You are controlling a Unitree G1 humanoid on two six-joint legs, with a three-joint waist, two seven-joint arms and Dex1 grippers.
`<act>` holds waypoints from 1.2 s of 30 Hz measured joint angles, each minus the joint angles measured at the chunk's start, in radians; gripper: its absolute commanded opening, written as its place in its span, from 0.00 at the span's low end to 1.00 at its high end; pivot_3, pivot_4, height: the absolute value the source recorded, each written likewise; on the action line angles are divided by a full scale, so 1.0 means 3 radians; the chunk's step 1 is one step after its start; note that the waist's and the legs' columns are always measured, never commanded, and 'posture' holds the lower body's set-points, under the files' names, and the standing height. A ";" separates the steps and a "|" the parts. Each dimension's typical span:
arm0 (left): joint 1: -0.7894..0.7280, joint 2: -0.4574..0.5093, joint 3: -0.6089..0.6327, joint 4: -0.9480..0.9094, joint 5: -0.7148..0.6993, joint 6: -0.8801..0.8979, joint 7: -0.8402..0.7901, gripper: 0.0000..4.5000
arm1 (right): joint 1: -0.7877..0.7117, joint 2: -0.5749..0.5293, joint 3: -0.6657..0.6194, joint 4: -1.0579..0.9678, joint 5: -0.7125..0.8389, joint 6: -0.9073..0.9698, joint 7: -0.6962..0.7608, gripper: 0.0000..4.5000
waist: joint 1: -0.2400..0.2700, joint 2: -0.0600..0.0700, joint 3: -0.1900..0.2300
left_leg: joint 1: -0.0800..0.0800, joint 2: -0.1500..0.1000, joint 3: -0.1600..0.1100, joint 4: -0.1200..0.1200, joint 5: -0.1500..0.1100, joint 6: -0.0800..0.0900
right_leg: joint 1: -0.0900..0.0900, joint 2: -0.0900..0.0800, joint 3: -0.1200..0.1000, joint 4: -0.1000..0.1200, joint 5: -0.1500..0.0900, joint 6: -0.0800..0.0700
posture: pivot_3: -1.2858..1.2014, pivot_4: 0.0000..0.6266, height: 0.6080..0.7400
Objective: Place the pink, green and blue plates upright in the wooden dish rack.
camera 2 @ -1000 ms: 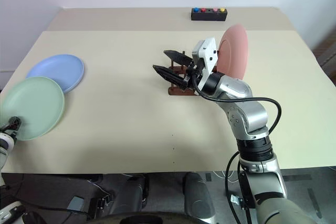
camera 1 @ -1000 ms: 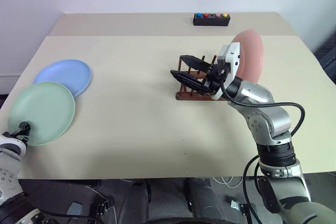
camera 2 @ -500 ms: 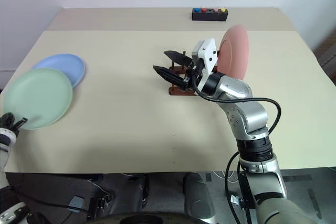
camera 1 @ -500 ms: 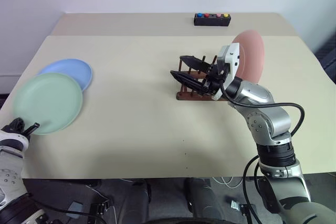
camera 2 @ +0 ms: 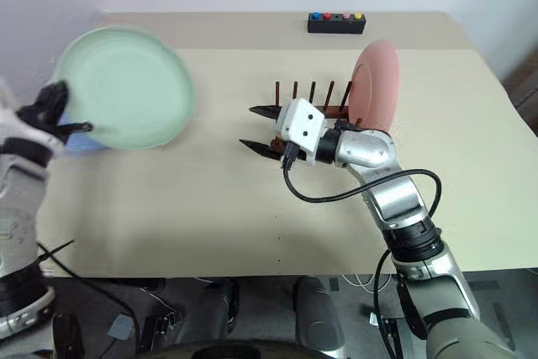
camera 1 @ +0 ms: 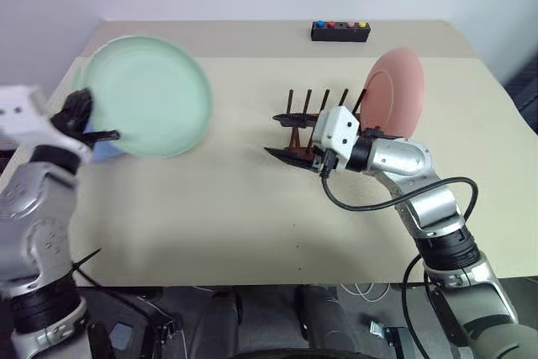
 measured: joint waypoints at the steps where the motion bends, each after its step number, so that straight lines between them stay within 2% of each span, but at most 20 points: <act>1: -0.0067 0.0011 -0.0160 -0.0045 0.0061 0.0037 0.0011 0.01 | -0.0026 -0.0020 0.0037 0.0045 -0.0148 -0.0134 -0.0032 0.62 | -0.0002 0.0000 0.0000 | 0.0000 0.0000 0.0000 -0.0001 0.0000 0.0000 | -0.0001 0.0000 0.0000 0.0001 0.0000 0.0000 | 0.52 0.24 0.92; 5: -0.0350 -0.0011 -0.0659 -0.0144 0.0216 0.0261 0.0098 0.01 | -0.0091 -0.0022 0.0121 0.0177 -0.0520 -0.0474 -0.0132 0.62 | -0.0013 0.0000 0.0001 | 0.0000 0.0000 0.0000 -0.0002 0.0000 0.0000 | -0.0002 0.0001 0.0000 0.0002 0.0000 0.0000 | 0.52 0.24 0.92; 8: -0.0479 -0.0015 -0.0810 -0.0191 0.0265 0.0410 0.0116 0.01 | -0.0110 -0.0019 0.0174 0.0204 -0.0699 -0.0616 -0.0162 0.62 | -0.0011 0.0000 0.0002 | 0.0000 0.0000 0.0000 -0.0002 0.0000 0.0000 | -0.0003 0.0001 0.0000 0.0003 0.0000 0.0000 | 0.52 0.24 0.92; 19: -0.0778 -0.0154 -0.0879 -0.0237 0.0242 0.0797 0.0154 0.01 | -0.0114 0.0012 0.0407 0.0367 -0.1241 -0.1075 -0.0298 0.62 | -0.0006 -0.0001 0.0002 | 0.0000 0.0000 -0.0001 0.0001 0.0000 -0.0001 | -0.0001 0.0000 0.0000 0.0003 0.0000 0.0001 | 0.52 0.24 0.92; 28: -0.0825 -0.0292 -0.0717 -0.0324 0.0016 0.1039 0.0195 0.01 | -0.0116 0.0011 0.0512 0.0708 -0.1657 -0.1310 -0.0482 0.62 | -0.0006 -0.0001 0.0002 | 0.0000 0.0000 -0.0001 0.0001 0.0001 -0.0002 | -0.0001 0.0000 0.0000 0.0003 0.0000 0.0000 | 0.52 0.24 0.92; 31: -0.0825 -0.0302 -0.0711 -0.0331 -0.0041 0.1095 0.0195 0.00 | -0.0127 0.0014 0.0512 0.0766 -0.1743 -0.1367 -0.0529 0.42 | -0.0006 -0.0001 0.0002 | 0.0000 0.0000 -0.0001 0.0001 0.0001 -0.0002 | -0.0001 0.0000 0.0000 0.0003 0.0001 0.0000 | 0.52 0.24 0.92; 35: -0.0827 -0.0302 -0.0707 -0.0348 -0.0051 0.1107 0.0197 0.00 | -0.0168 0.0018 0.0516 0.0769 -0.1812 -0.1422 -0.0564 0.01 | -0.0006 -0.0001 0.0002 | 0.0000 0.0000 -0.0002 0.0001 0.0002 -0.0002 | -0.0001 0.0000 0.0000 0.0003 0.0001 0.0000 | 0.52 0.24 0.92; 36: -0.0828 -0.0302 -0.0699 -0.0352 -0.0053 0.1108 0.0197 0.00 | -0.0167 0.0019 0.0526 0.0771 -0.1824 -0.1452 -0.0563 0.01 | -0.0006 -0.0001 0.0002 | 0.0000 0.0000 -0.0002 0.0001 0.0002 -0.0002 | -0.0001 0.0000 0.0000 0.0003 0.0001 0.0000 | 0.52 0.24 0.92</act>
